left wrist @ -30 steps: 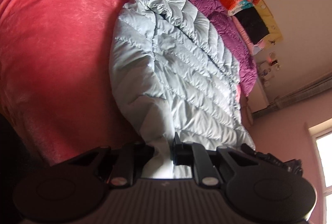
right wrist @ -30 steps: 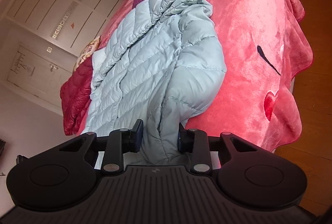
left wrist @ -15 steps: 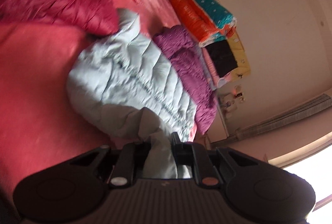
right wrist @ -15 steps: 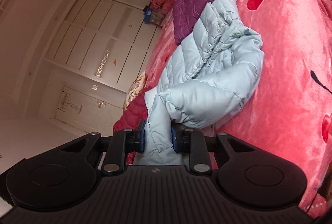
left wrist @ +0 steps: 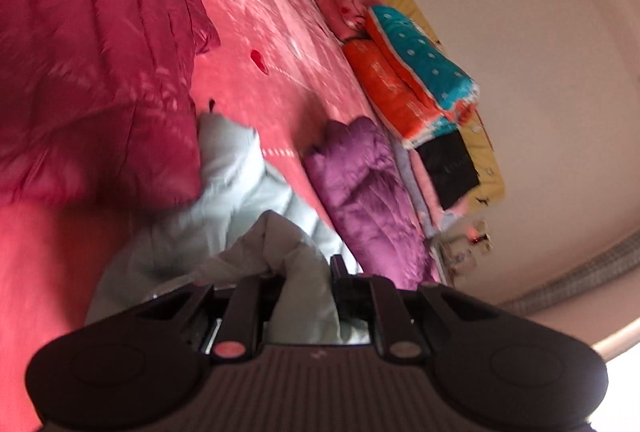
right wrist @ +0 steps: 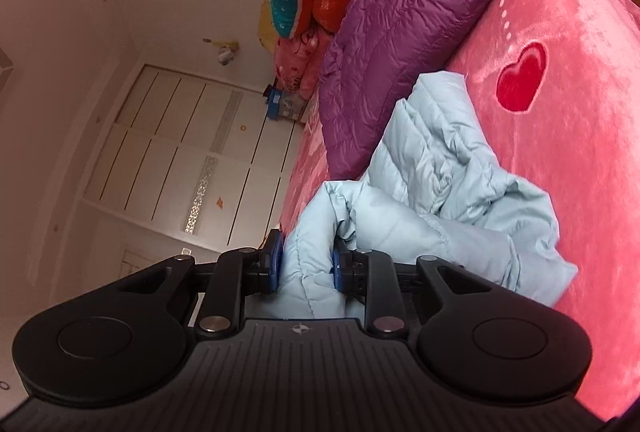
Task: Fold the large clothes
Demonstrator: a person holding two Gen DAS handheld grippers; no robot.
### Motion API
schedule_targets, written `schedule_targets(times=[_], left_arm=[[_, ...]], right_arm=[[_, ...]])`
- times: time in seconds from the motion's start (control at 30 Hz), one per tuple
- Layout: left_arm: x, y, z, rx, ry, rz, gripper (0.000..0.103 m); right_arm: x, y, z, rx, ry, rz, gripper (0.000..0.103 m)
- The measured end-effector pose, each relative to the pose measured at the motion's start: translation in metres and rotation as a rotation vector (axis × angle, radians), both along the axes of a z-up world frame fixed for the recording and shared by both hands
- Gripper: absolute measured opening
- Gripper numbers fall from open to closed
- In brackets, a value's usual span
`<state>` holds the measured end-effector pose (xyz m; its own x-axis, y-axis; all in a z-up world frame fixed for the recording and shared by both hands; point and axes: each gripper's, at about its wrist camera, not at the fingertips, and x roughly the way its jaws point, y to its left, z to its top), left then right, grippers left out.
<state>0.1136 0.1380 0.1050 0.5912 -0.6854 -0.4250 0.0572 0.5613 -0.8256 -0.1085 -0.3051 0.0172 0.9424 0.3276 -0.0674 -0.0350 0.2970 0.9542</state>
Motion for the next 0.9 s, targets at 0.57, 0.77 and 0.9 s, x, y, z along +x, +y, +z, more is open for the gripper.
schedule_targets(times=[0.57, 0.77, 0.9], left_arm=[[0.079, -0.025, -0.003, 0.093, -0.046, 0.065, 0.050], [0.072, -0.018, 0.025, 0.148, -0.174, 0.121, 0.071], [0.059, -0.020, 0.033, 0.180, -0.225, 0.106, 0.076]], right_arm=[[0.086, -0.028, -0.038, 0.106, 0.025, -0.103, 0.077], [0.088, -0.029, -0.025, 0.059, -0.023, -0.132, 0.101], [0.081, -0.035, -0.017, 0.054, -0.080, -0.163, 0.103]])
